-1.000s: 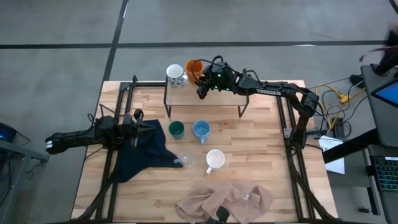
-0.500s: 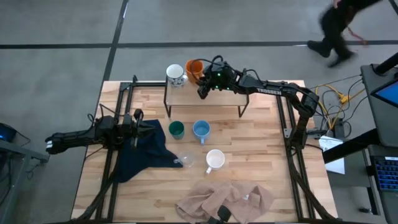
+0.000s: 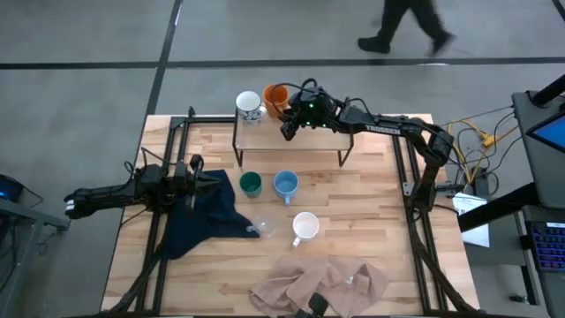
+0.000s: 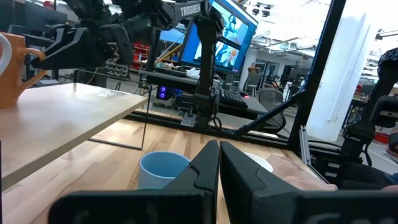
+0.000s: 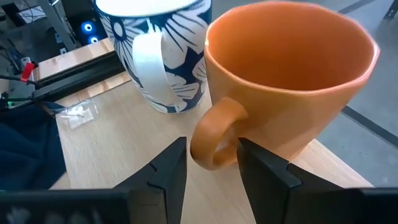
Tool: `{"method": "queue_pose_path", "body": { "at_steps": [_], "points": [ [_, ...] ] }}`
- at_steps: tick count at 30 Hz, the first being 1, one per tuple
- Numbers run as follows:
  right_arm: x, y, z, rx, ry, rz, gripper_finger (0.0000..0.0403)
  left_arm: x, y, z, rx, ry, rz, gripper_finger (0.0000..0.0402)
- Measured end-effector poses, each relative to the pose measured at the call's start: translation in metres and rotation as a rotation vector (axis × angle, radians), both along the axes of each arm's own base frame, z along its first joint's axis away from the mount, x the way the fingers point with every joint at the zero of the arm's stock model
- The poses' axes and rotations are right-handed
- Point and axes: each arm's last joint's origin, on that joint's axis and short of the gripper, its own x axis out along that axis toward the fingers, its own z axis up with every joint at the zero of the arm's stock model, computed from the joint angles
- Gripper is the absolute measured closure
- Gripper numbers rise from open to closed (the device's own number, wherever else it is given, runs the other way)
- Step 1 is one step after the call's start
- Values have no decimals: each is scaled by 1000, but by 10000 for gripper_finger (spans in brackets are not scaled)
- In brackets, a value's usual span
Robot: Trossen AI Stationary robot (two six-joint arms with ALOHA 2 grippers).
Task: Stack small to large cups/mugs on shelf
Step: Put the white mug on the shelf
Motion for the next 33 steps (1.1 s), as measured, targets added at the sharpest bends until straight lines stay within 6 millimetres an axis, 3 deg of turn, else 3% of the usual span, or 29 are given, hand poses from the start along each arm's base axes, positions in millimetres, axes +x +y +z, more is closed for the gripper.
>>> {"method": "queue_pose_path", "body": {
  "at_steps": [11,18,26,33],
  "points": [
    [-6,4,6,20,24,23,268,0,0,0,0,0,0,402],
    [-17,12,20,30,43,58,268,0,0,0,1,-1,0,402],
    [-50,40,65,-27,54,172,274,0,0,1,5,-7,0,402],
    [-102,73,126,-146,-67,211,295,-5,-1,20,96,-65,0,402]
  ]
}}
